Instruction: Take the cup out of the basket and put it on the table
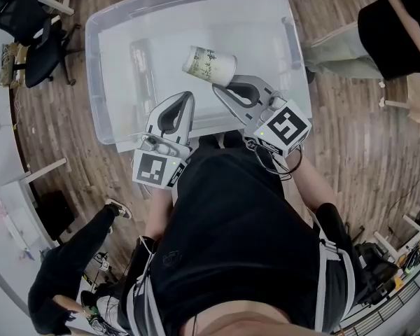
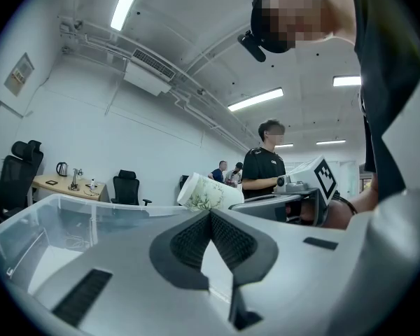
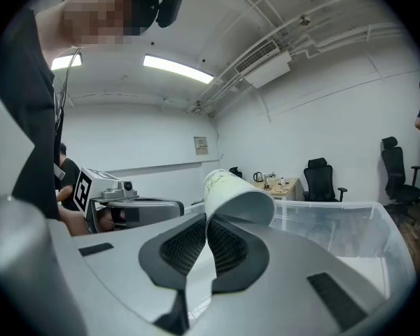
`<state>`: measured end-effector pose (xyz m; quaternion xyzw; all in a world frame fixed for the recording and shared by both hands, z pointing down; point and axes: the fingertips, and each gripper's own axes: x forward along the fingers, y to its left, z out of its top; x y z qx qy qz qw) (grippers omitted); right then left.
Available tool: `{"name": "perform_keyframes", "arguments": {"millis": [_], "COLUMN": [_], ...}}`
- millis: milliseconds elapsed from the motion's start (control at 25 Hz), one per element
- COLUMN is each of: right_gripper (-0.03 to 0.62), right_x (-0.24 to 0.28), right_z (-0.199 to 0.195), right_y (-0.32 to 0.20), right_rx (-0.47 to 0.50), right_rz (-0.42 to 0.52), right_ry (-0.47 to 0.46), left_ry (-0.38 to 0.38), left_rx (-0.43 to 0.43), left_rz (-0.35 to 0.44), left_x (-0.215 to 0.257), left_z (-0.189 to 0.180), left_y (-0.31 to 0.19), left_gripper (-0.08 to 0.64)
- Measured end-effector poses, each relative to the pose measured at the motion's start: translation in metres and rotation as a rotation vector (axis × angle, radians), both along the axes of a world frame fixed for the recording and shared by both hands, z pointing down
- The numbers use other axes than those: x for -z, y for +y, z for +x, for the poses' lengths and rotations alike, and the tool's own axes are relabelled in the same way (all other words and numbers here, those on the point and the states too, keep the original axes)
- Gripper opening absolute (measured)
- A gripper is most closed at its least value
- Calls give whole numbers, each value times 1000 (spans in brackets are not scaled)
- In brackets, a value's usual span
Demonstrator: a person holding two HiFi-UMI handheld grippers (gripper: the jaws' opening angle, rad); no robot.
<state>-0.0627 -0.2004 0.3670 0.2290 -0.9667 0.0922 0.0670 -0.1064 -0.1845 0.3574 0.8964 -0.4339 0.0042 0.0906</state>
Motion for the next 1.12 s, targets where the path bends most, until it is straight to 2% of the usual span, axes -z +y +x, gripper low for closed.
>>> {"name": "perform_keyframes", "arguments": {"millis": [320, 520, 720, 1120], "right_gripper": [25, 25, 25, 25], "right_x": [3, 2, 8, 9], "right_z": [21, 28, 42, 44], "right_y": [8, 10, 11, 51], "right_rx": [-47, -7, 1, -23], "right_rz": [30, 64, 59, 99], "right_ry": [-20, -15, -40, -35], "left_ry": [-8, -15, -6, -12], "left_rx": [29, 63, 115, 94], "left_rz": [-17, -34, -41, -5], "left_x": [-5, -11, -8, -3], "left_z": [17, 32, 42, 43], "left_y": [2, 7, 12, 70], "left_gripper": [18, 18, 18, 18]}}
